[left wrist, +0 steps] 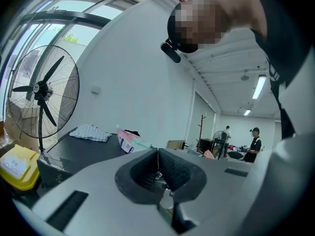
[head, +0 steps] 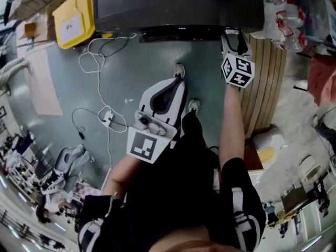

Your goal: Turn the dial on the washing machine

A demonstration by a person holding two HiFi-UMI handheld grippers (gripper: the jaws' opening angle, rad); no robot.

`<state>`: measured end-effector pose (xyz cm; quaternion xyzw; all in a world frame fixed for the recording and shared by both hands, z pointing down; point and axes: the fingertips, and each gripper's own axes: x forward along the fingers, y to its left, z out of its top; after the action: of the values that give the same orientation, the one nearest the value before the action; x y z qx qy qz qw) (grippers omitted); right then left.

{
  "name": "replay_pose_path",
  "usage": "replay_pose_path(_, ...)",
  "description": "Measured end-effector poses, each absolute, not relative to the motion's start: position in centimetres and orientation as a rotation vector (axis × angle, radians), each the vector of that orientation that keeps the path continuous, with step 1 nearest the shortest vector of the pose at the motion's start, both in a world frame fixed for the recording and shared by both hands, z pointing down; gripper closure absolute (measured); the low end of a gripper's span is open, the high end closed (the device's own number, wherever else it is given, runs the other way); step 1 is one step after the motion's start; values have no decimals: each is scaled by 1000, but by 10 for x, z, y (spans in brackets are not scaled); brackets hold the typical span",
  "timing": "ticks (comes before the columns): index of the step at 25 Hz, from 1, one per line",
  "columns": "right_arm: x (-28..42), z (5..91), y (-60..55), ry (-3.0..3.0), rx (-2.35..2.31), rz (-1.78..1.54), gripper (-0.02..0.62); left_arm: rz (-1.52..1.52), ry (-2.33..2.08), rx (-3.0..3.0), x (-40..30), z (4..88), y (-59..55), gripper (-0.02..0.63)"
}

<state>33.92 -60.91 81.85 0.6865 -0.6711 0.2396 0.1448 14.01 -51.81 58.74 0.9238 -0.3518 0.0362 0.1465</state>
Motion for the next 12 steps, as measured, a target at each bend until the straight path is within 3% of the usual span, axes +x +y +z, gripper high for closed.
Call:
replay_pose_path(2, 342, 819, -609, -1987, 2005, 808, 305, 98, -1007, 2659, 141, 587, -516, 583)
replay_pose_path(12, 322, 794, -560, -1896, 1920, 650, 284, 94, -978, 2713, 131, 556, -469, 581)
